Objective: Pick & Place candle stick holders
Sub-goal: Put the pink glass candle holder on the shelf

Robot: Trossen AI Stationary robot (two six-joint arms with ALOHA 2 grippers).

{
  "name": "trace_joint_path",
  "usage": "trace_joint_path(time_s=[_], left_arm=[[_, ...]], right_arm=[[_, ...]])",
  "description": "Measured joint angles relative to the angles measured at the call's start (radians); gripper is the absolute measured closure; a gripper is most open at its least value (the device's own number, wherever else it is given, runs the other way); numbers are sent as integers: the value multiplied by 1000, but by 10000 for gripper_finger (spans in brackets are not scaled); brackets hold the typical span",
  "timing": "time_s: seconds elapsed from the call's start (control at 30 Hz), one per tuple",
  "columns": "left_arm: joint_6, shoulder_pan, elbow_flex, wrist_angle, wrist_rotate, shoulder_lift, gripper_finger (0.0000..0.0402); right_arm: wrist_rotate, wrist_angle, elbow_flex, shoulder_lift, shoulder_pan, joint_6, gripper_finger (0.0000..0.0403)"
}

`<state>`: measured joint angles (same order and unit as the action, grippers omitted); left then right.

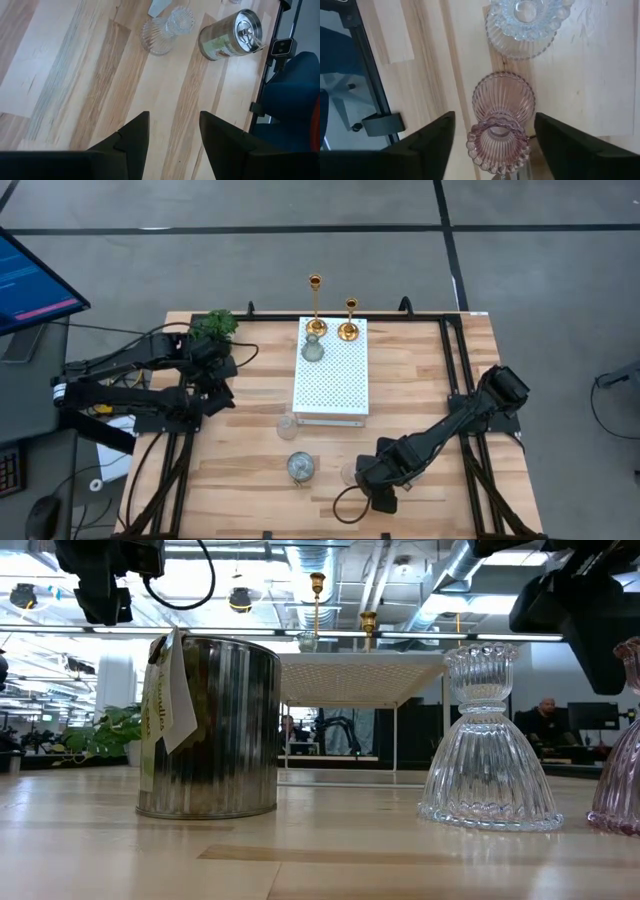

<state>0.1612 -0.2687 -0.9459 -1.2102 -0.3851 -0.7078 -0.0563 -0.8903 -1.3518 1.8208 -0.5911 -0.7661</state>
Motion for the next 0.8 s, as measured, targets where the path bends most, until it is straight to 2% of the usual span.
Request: trace_joint_path(time_s=[0.17,0.33,0.6,0.7,0.8], left_arm=[[0,0,0,3,0,0,229],[0,0,0,4,0,0,229],[0,0,0,7,0,0,229],[0,0,0,7,0,0,229],[0,0,0,9,0,0,229]], right_arm=[[16,5,8,-1,-7,6,109],[-17,39,61,0,-21,-21,120],[-14,69,62,0,-14,-13,125],[-20,68,62,0,-14,-13,149],[-29,62,62,0,-14,-12,205]])
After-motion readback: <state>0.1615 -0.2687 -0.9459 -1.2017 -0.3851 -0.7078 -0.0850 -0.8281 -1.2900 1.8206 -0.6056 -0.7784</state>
